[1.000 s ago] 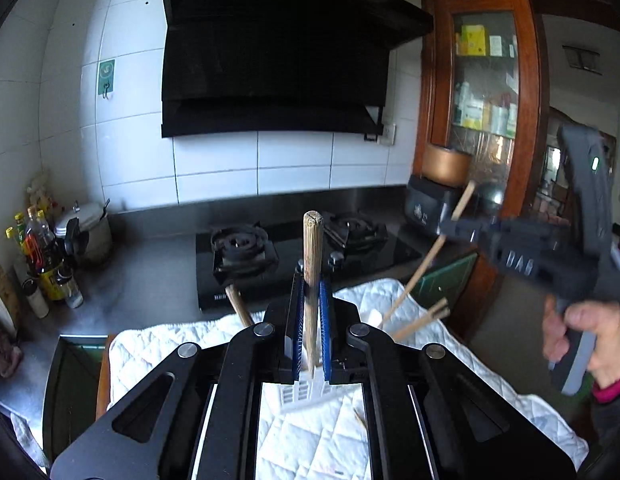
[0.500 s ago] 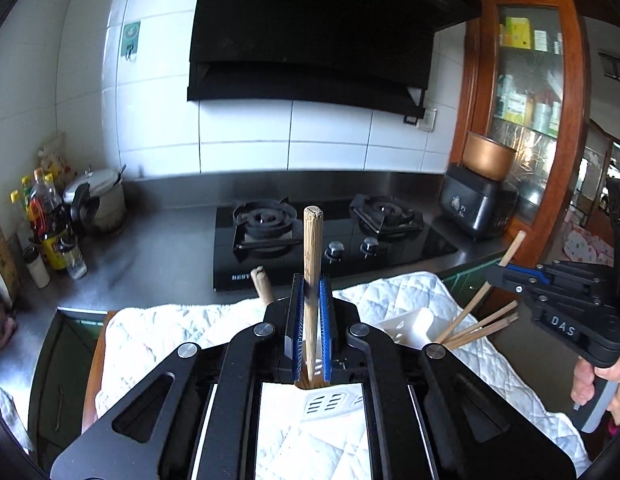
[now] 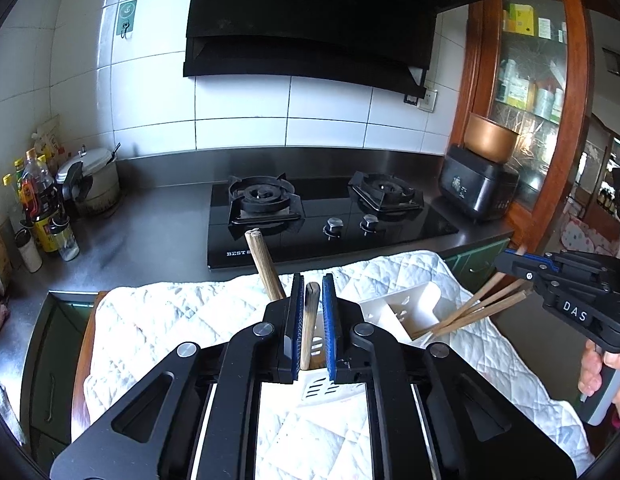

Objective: Organize utensils
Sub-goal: 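Open the left gripper to drop its chopstick while the right gripper opens too, then grasp the last wooden chopstick with the left gripper while the right gripper grasps one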

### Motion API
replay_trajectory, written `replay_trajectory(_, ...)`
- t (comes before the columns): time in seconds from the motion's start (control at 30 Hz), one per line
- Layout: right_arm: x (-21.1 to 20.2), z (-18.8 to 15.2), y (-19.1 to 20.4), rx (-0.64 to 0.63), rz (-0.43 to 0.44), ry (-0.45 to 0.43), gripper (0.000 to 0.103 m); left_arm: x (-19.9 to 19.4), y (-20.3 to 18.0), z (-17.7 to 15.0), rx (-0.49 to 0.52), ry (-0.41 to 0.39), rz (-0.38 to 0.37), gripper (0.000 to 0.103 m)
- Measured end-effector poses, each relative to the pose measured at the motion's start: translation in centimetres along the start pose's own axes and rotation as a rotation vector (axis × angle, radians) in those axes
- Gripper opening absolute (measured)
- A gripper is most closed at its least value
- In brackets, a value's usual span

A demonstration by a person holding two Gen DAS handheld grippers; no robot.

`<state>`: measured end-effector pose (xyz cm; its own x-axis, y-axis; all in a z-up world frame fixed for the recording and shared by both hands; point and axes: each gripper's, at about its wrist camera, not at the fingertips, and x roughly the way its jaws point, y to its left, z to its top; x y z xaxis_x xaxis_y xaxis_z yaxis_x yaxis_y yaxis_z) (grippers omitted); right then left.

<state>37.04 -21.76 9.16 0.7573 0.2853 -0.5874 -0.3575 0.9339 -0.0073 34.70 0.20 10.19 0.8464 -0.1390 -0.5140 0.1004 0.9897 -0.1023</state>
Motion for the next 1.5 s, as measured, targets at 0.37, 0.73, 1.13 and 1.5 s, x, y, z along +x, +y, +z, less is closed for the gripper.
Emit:
replay_trajectory(0.37,-6.1,-1.8,-0.6,0.002,0.0,-0.1,0.026,-4.9,-1.1,-0.4,0.019,-0.078,-0.021,0.047)
replay_trajectory(0.73,-8.7,-14.4,1.1,-0.006,0.05,-0.028,0.035,-9.8,-0.7,-7.0,-0.053,-0.055,-0.072,0.064)
replay_trajectory(1.13,-4.6,-25.6,5.1,0.001,0.135,0.162,0.034,-10.0,-2.0,-16.4,-0.044,0.034,-0.039,0.076)
replay_trajectory(1.5,-2.4,-28.1,5.7,0.032,0.151,0.256,0.018,-9.3,-0.6,-20.5,-0.117,0.102,-0.016,0.076)
